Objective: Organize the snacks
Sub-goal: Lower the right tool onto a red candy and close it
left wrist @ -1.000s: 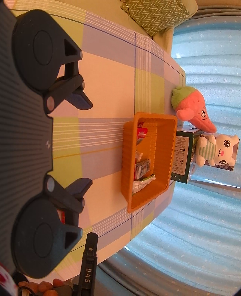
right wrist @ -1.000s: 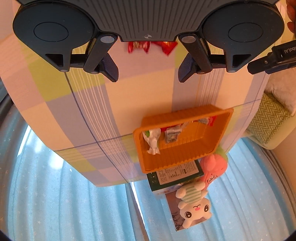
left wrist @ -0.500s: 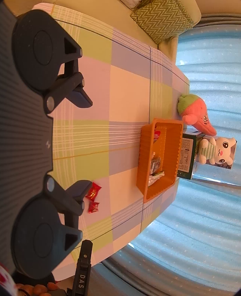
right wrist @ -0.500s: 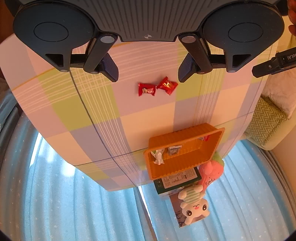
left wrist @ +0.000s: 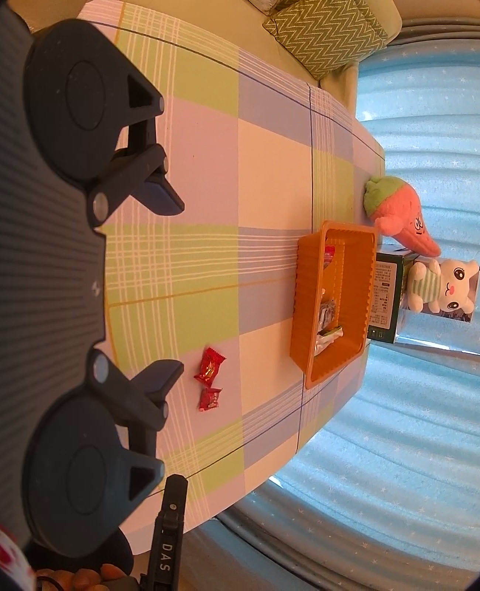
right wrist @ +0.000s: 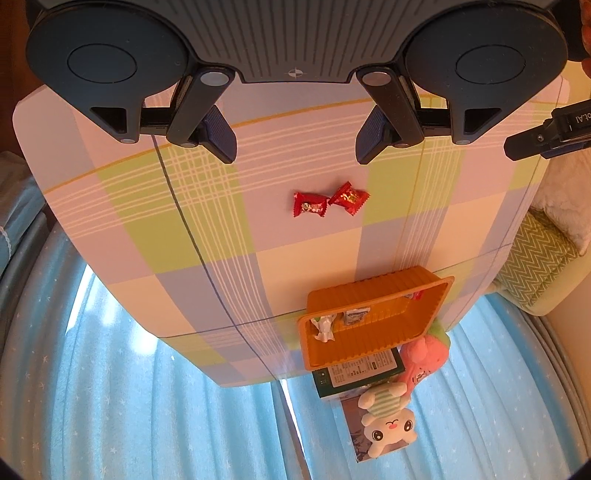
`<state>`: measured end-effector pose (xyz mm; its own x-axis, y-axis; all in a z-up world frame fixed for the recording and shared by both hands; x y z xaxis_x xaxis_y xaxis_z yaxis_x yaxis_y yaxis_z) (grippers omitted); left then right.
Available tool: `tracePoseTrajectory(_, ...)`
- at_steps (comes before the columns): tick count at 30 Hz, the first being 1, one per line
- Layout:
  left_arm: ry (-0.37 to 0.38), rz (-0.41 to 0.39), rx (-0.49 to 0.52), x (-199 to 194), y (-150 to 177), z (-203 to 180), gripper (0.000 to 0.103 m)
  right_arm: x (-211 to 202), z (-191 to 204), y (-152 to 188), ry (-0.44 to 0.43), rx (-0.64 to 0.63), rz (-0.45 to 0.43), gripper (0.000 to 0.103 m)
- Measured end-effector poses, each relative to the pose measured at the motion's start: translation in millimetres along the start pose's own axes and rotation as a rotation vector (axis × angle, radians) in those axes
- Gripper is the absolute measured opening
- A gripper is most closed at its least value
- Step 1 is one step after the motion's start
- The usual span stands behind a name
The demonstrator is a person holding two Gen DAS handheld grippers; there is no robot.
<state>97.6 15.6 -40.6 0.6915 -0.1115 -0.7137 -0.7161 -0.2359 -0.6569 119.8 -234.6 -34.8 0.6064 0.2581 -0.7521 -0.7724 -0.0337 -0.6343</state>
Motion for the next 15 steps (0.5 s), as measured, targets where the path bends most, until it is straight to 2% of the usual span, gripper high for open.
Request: tracePoseTrajectory(15, 0.003, 0.036, 0.023, 19, -1, -6, 0.084, 16, -7, -1, 0.008, -0.018, 0.014, 0.071)
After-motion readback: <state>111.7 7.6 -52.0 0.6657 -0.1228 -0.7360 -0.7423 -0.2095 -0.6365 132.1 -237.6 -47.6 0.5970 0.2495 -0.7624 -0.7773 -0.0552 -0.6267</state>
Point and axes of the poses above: each gripper's, at about its wrist camera, not at the fingertips, and x roughly the way its jaws point, z to its left, y to its underside, the point moved 5 cm from there along x, roughly the way its jaws point, and after that the axes turned 7 degrees about -x, right-handed, at the moved point
